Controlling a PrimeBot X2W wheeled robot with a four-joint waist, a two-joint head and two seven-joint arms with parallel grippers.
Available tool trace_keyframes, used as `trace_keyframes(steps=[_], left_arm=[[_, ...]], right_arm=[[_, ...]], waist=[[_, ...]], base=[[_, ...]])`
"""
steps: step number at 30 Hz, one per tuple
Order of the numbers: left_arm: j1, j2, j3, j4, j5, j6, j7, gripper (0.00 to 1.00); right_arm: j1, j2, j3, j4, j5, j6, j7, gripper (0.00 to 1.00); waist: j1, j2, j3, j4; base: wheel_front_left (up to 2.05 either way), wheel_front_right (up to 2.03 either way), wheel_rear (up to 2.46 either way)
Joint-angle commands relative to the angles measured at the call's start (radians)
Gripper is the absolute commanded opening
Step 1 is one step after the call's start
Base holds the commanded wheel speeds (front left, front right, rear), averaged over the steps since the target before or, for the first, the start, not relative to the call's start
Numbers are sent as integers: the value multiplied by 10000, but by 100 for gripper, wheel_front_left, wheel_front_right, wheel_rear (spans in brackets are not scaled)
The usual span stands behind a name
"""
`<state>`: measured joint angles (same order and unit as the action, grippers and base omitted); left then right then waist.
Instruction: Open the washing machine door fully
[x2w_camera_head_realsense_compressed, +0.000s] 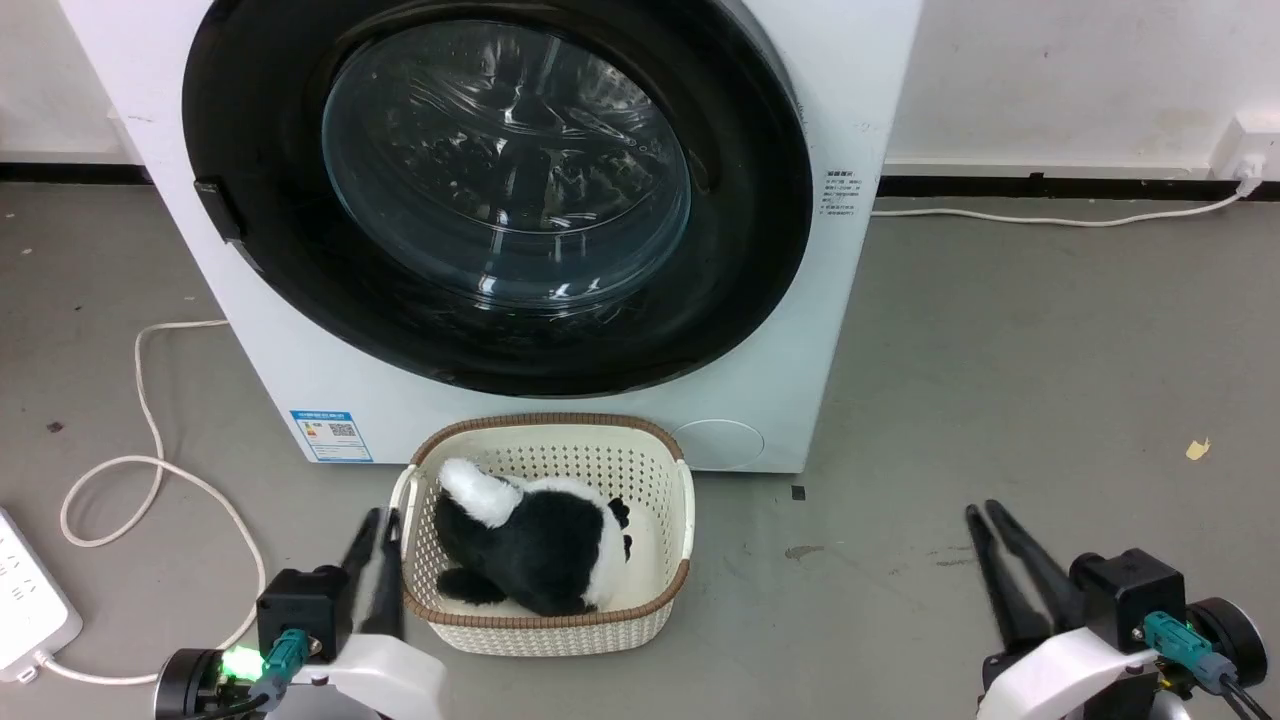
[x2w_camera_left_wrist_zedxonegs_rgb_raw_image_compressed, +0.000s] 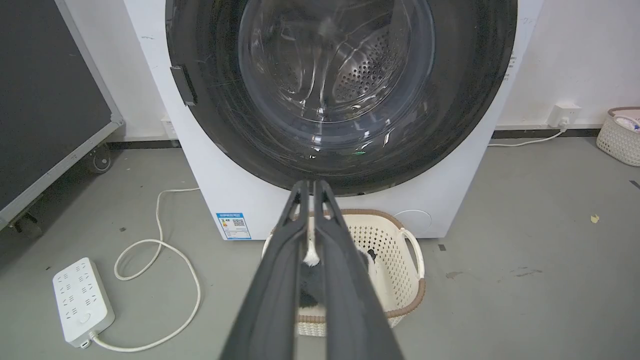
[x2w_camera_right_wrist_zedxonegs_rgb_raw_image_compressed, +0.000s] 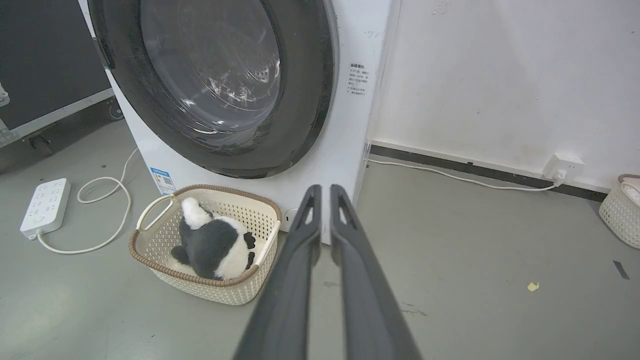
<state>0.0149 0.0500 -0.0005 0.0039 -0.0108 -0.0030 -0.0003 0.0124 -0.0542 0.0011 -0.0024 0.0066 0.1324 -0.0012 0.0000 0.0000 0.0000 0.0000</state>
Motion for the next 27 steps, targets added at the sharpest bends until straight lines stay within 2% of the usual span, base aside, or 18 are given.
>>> trace_keyframes(steps=[1, 27], left_arm=[[0, 0, -1, 2, 0, 1, -4, 100], [-103, 1, -186, 113, -104, 98, -466, 100]], right_arm=[[1, 0, 1, 0, 6, 0, -5, 100], [-51, 1, 69, -109, 116, -3, -464, 100]], waist=[[0, 0, 0, 0], [0, 0, 304, 120]], base=[[0, 0, 0], [0, 0, 0]])
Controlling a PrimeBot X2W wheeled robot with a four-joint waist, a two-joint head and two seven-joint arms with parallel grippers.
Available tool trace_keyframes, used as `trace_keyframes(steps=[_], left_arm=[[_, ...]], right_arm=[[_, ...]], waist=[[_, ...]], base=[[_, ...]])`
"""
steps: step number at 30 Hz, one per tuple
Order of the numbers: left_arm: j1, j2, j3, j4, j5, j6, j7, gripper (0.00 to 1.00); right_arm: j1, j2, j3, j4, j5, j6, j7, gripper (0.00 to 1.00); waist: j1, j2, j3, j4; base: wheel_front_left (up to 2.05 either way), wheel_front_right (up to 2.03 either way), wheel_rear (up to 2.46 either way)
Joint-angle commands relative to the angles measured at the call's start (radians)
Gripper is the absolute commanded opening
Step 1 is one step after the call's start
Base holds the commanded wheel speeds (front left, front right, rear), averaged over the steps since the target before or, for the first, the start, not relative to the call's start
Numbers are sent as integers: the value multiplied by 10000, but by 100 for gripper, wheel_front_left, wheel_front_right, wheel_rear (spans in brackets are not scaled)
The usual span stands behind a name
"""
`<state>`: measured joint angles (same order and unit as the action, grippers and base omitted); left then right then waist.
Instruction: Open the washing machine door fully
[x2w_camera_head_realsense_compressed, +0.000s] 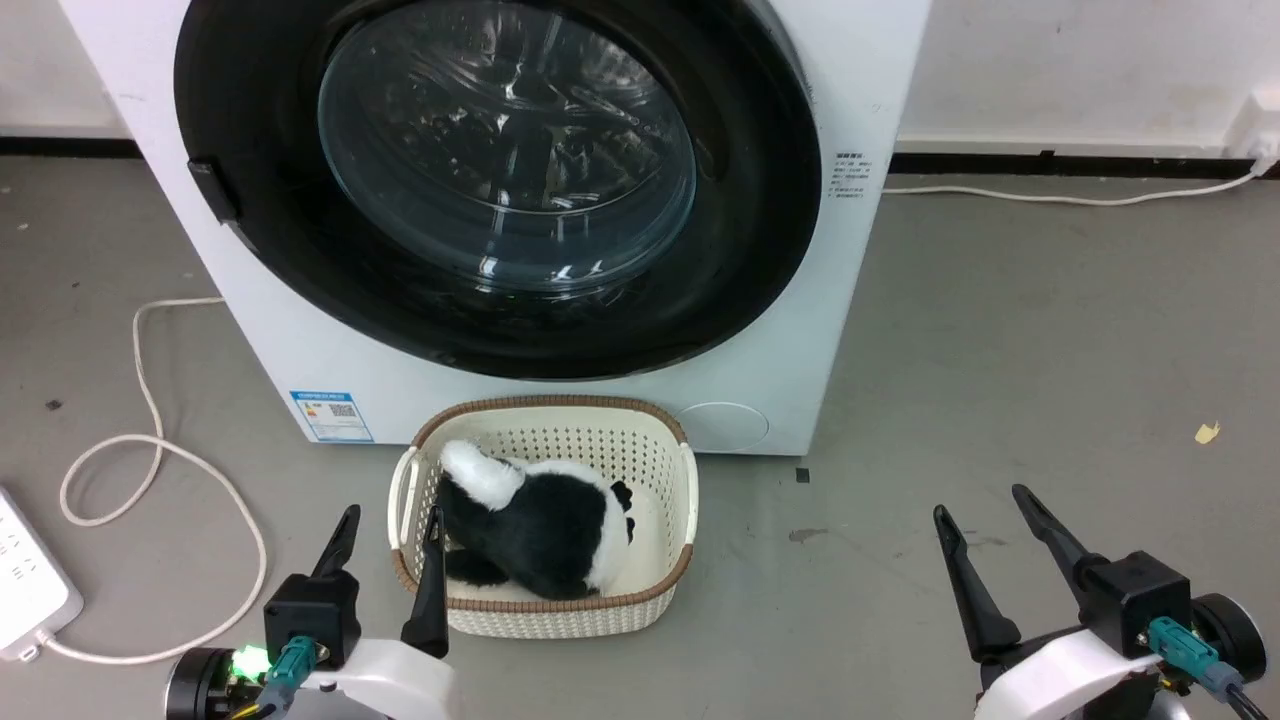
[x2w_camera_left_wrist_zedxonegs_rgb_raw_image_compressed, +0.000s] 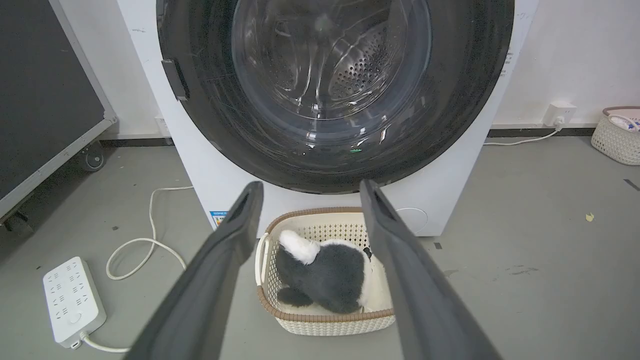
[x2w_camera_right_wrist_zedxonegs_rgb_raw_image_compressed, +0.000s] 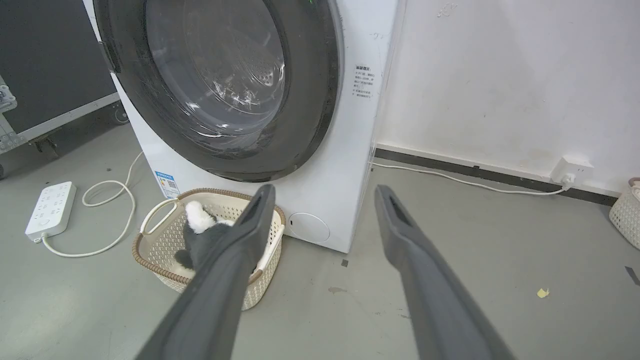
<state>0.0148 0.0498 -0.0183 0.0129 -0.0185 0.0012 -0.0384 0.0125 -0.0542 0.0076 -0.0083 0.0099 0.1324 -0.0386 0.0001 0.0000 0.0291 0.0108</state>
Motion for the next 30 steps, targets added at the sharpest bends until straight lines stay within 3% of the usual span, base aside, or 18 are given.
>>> trace_keyframes(steps=[1, 2, 3, 5, 30], left_arm=[[-116, 3, -22, 21, -33, 60, -105, 100], [-131, 3, -37, 21, -38, 64, -126, 100], [-146, 3, -50, 21, -44, 69, -146, 100], [-182, 3, -79, 21, -59, 83, -188, 100], [-869, 3, -489, -91, -344, 328, -711, 100]], right_arm=[[-77, -12, 6, -60, 85, -3, -111, 100], [-102, -24, 6, -69, 94, -3, -132, 100], [-128, -38, 4, -77, 109, -3, -152, 94], [-193, -89, 11, -96, 148, -4, -194, 0], [-2874, -1081, -355, -140, 2088, -7, 558, 0]], waist=[[-1, 0, 44, 27], [-1, 0, 76, 43], [-1, 0, 108, 59], [-1, 0, 177, 98], [-1, 0, 1441, 883]], base=[[0, 0, 0], [0, 0, 0], [0, 0, 0], [0, 0, 0], [0, 0, 0]])
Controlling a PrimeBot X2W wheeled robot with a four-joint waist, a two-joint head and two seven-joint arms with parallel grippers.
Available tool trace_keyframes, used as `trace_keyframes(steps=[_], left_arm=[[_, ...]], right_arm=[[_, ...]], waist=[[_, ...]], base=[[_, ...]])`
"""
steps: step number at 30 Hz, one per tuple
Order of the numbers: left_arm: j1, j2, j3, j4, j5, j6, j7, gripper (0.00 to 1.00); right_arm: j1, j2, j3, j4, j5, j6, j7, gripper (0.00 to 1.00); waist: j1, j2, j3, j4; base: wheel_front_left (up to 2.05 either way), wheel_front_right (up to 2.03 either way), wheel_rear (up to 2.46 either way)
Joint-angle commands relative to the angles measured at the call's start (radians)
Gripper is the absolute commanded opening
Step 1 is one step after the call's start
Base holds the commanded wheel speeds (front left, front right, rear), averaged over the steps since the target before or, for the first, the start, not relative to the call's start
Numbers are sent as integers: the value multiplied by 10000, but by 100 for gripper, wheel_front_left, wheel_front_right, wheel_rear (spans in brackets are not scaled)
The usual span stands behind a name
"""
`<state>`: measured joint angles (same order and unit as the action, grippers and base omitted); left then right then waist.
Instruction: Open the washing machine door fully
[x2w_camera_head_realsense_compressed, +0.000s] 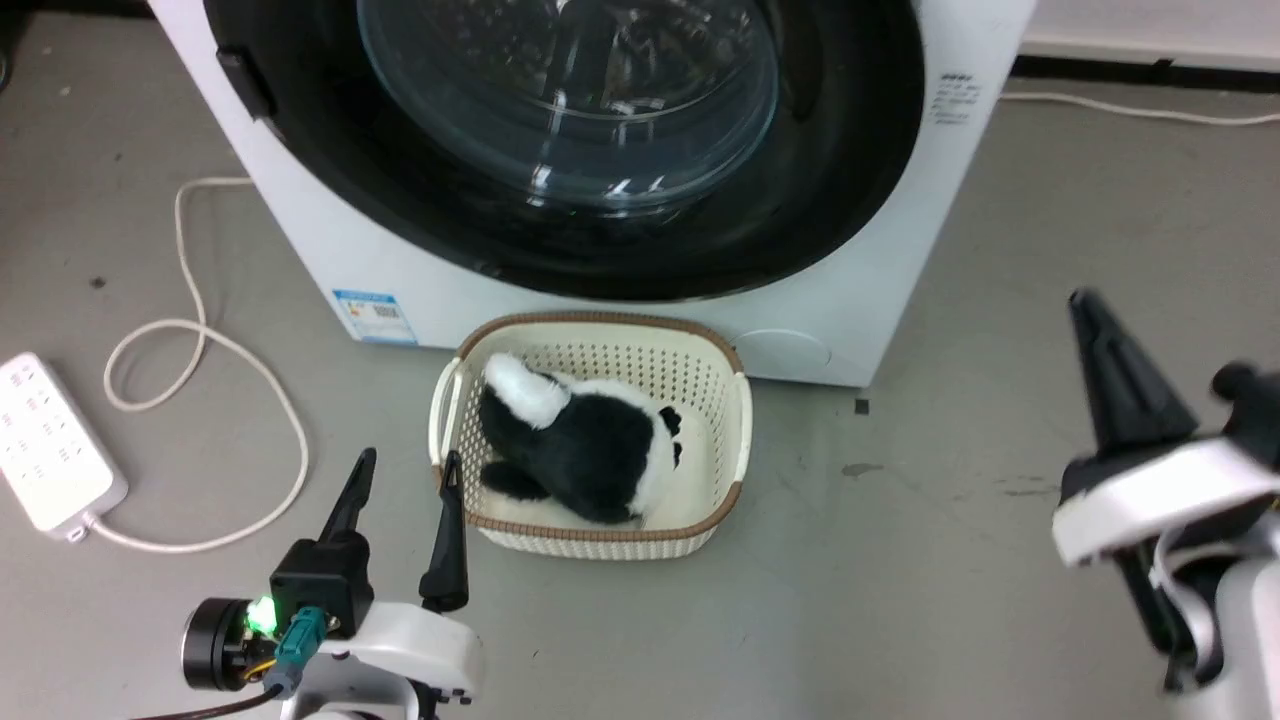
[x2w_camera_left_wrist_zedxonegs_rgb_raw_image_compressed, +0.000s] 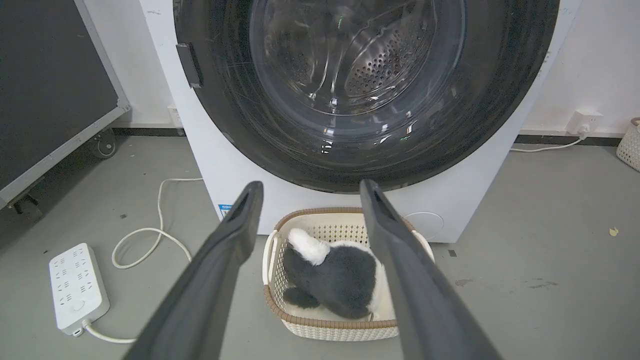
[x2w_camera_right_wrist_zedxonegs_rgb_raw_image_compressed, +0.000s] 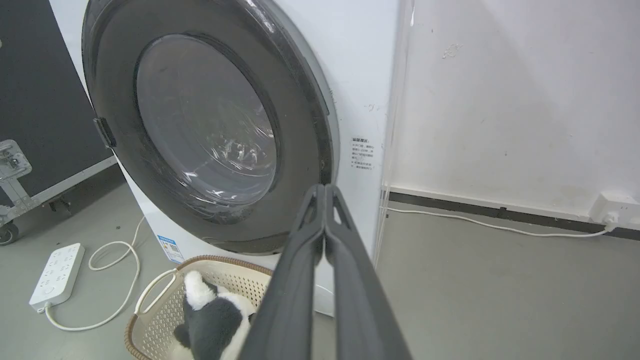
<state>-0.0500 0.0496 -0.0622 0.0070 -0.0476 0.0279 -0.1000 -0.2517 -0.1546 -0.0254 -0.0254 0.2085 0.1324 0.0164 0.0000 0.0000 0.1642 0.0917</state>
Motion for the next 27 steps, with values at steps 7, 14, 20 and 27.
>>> trace_keyframes(steps=[7, 14, 20, 27], left_arm=[[-466, 5, -196, -42, -174, 149, -242, 100], [-609, 5, -320, -36, -266, 255, -388, 100], [-771, 5, -417, -38, -330, 301, -513, 100], [-998, 6, -588, -27, -433, 384, -701, 100]], right_arm=[[-1440, -107, -357, 481, 856, -8, 426, 0], [-2626, 16, -758, 1248, 1568, -9, 928, 0], [-3731, 88, -1079, 2042, 2061, -10, 1365, 0], [-5123, 116, -1642, 3236, 2890, -11, 2031, 0]], waist=[[0, 0, 505, 365], [0, 0, 847, 572], [0, 0, 1165, 734], [0, 0, 1635, 1015]], base=[[0, 0, 0], [0, 0, 0], [0, 0, 0], [0, 0, 0]])
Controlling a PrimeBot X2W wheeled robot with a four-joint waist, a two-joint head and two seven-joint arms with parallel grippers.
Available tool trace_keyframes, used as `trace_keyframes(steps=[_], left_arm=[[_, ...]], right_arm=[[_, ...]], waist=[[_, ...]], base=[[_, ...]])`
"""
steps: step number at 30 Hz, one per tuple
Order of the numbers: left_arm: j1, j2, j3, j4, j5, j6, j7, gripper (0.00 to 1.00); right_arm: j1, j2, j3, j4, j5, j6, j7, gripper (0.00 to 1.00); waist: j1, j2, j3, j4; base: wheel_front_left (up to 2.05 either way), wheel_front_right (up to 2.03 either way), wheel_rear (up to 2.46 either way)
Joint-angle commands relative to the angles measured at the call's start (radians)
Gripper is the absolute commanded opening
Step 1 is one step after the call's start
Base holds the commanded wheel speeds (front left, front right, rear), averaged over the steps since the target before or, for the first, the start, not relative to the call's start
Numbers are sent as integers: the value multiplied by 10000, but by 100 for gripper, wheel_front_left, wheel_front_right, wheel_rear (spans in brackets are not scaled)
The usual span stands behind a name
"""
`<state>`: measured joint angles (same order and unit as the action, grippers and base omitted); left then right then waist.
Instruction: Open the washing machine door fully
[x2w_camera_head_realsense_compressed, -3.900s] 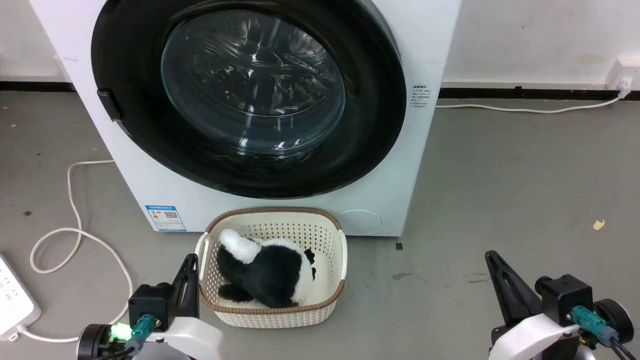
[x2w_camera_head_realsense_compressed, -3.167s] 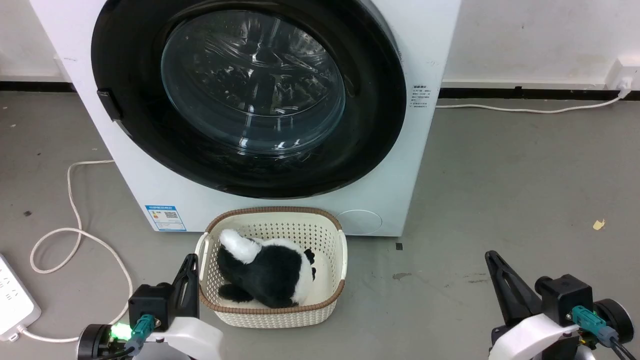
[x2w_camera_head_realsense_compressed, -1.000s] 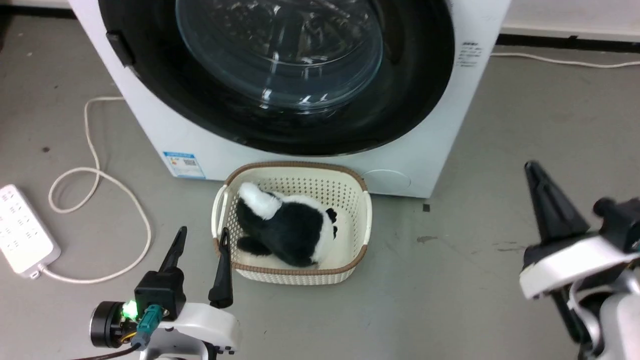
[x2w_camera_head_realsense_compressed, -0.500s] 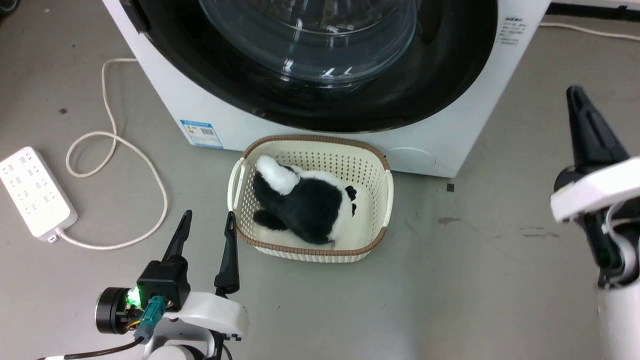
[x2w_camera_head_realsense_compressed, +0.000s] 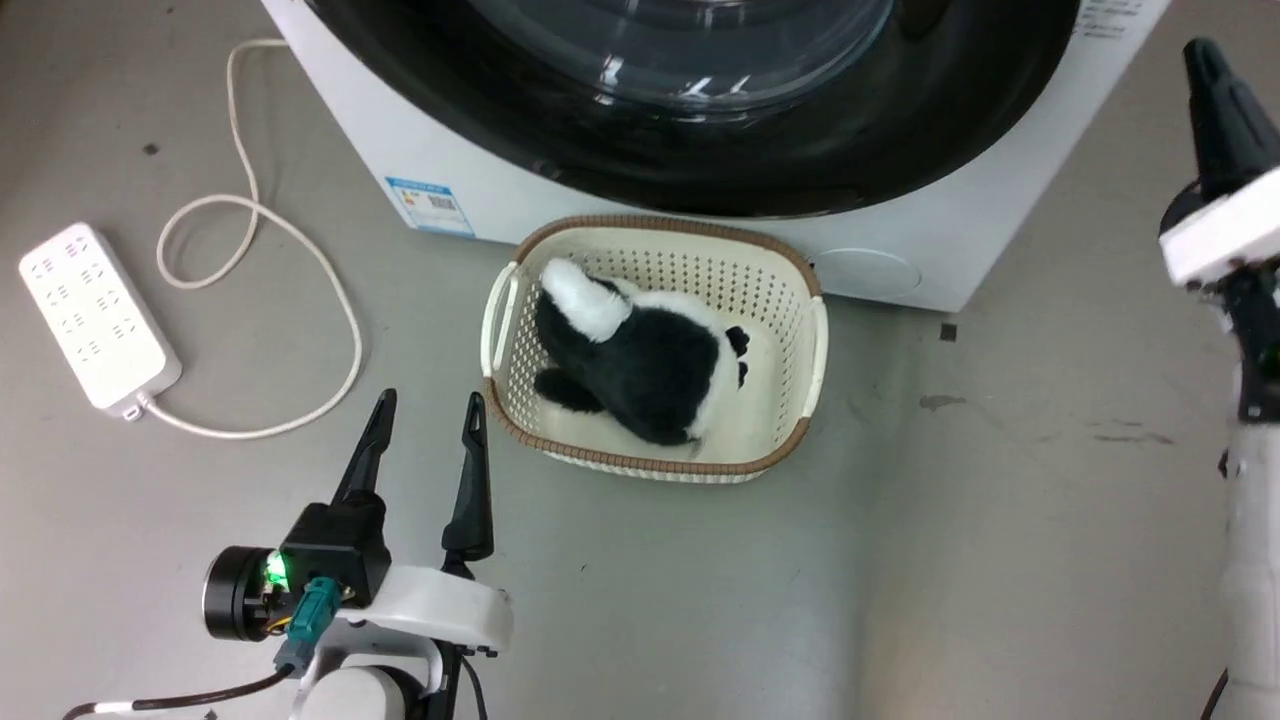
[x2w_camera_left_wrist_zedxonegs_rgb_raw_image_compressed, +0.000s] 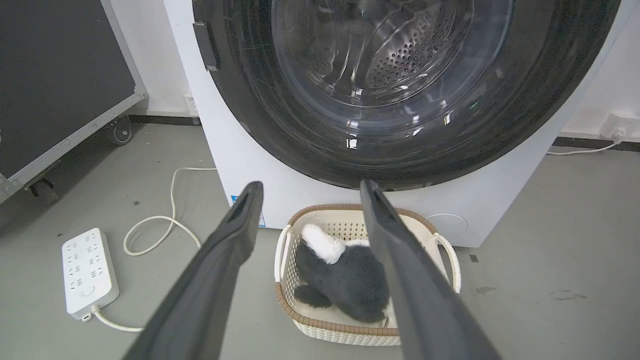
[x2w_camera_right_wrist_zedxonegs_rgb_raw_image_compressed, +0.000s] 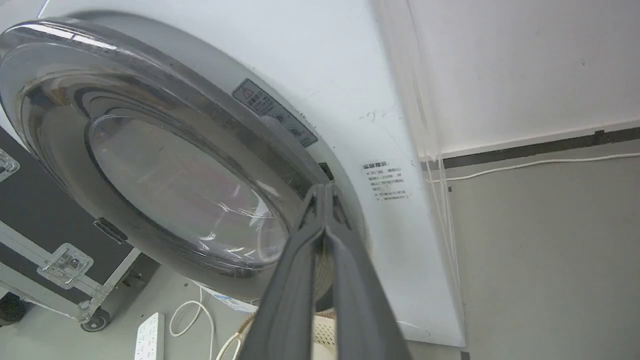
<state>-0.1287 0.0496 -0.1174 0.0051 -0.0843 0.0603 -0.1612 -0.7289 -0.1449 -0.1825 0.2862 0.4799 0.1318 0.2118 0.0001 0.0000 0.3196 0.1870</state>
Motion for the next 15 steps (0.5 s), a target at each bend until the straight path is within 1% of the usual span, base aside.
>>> trace_keyframes(steps=[1, 6, 7, 8, 10, 12, 15], left_arm=[[-231, 6, -57, -6, -76, 69, -110, 100], [-343, 6, -157, 3, -130, 115, -215, 100], [-343, 6, -157, 3, -130, 115, -215, 100], [-387, 6, -187, 1, -152, 137, -257, 100], [-408, 6, -205, -1, -164, 148, -278, 100], [-504, 6, -321, 0, -227, 206, -361, 100], [-572, 6, -409, 3, -278, 250, -424, 100]], right_arm=[[-508, 23, -134, 244, 284, -5, 169, 0], [-1299, 94, -674, 1053, 964, -6, 828, 0], [-1299, 94, -674, 1053, 964, -6, 828, 0], [-1653, 125, -947, 1415, 1231, -6, 1165, 0], [-1817, 122, -1029, 1562, 1315, -7, 1325, 0], [-2407, 127, -1458, 2130, 1722, -7, 1958, 0], [-2855, 111, -1783, 2486, 1991, -7, 2409, 0]], waist=[[-1, 0, 139, 93], [-1, 0, 397, 259], [-1, 0, 397, 259], [-1, 0, 502, 315], [-1, 0, 557, 345], [-1, 0, 761, 477], [-1, 0, 910, 582]], base=[[0, 0, 0], [0, 0, 0], [0, 0, 0], [0, 0, 0], [0, 0, 0], [0, 0, 0], [0, 0, 0]])
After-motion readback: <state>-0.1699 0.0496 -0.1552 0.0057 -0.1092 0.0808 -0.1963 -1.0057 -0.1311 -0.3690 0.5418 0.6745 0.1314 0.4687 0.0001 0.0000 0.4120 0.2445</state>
